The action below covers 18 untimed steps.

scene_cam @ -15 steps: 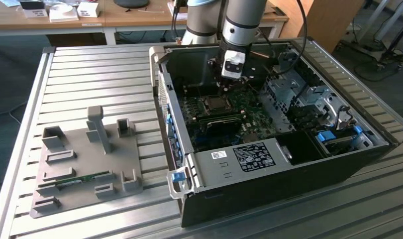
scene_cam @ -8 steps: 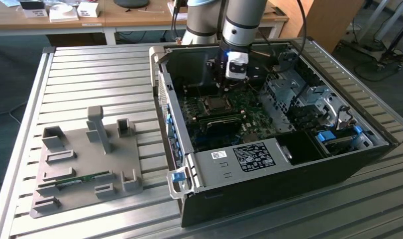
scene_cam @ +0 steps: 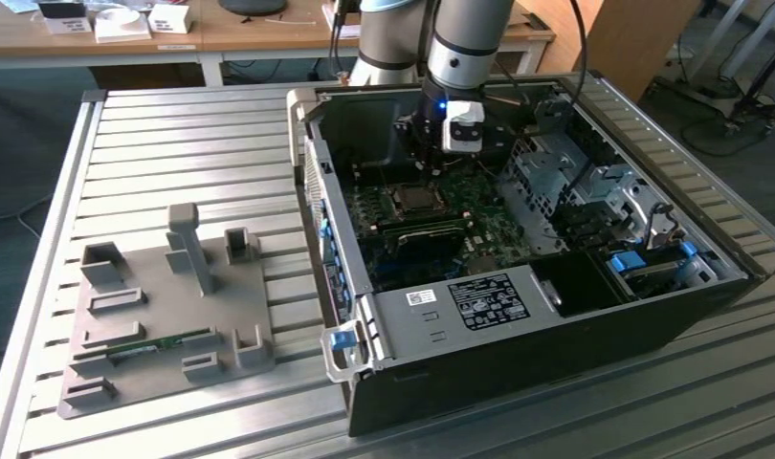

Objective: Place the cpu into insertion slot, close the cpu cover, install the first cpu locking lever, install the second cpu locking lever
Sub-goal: 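Close the cpu cover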

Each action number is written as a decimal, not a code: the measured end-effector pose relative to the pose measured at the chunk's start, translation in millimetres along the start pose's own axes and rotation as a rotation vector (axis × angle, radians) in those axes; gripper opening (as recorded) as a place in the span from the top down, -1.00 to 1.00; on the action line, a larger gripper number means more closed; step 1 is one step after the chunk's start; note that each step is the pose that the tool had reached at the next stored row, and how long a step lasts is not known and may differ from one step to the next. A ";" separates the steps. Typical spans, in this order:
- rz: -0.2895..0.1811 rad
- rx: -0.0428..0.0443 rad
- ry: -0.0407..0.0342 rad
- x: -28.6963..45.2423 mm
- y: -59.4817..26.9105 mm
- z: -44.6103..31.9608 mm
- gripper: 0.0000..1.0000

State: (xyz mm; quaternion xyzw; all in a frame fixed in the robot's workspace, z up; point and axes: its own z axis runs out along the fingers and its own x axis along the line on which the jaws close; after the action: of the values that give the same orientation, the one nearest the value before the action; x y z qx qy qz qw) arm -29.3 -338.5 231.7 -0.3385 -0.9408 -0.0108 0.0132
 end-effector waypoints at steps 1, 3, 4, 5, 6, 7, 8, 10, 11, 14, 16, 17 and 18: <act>0.000 0.0000 0.0000 0.0 0.0 0.0 0.79; 0.000 0.0000 0.0000 0.0 0.0 0.0 0.79; 0.000 -0.0001 0.0000 0.0 0.0 0.0 0.79; 0.000 -0.0001 0.0000 0.0 0.0 0.0 0.79; 0.000 0.0000 0.0000 0.0 0.0 0.0 0.79; 0.000 -0.0001 0.0001 0.0 0.0 0.0 0.79; -0.001 0.0000 0.0001 0.0 0.0 0.0 0.79; -0.011 0.0003 0.0002 0.0 0.0 0.1 0.79; -0.018 0.0005 0.0002 0.0 0.0 0.0 0.79; -0.037 0.0011 0.0004 0.0 0.0 0.1 0.79; -0.054 0.0017 0.0006 0.0 0.0 0.1 0.79; -0.064 0.0020 0.0007 0.0 0.0 0.2 0.79; -0.073 0.0023 0.0009 0.0 0.0 0.2 0.79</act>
State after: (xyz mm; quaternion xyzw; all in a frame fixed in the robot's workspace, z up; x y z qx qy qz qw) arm -29.2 -338.5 231.5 -0.3038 -0.9526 -0.0104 0.0136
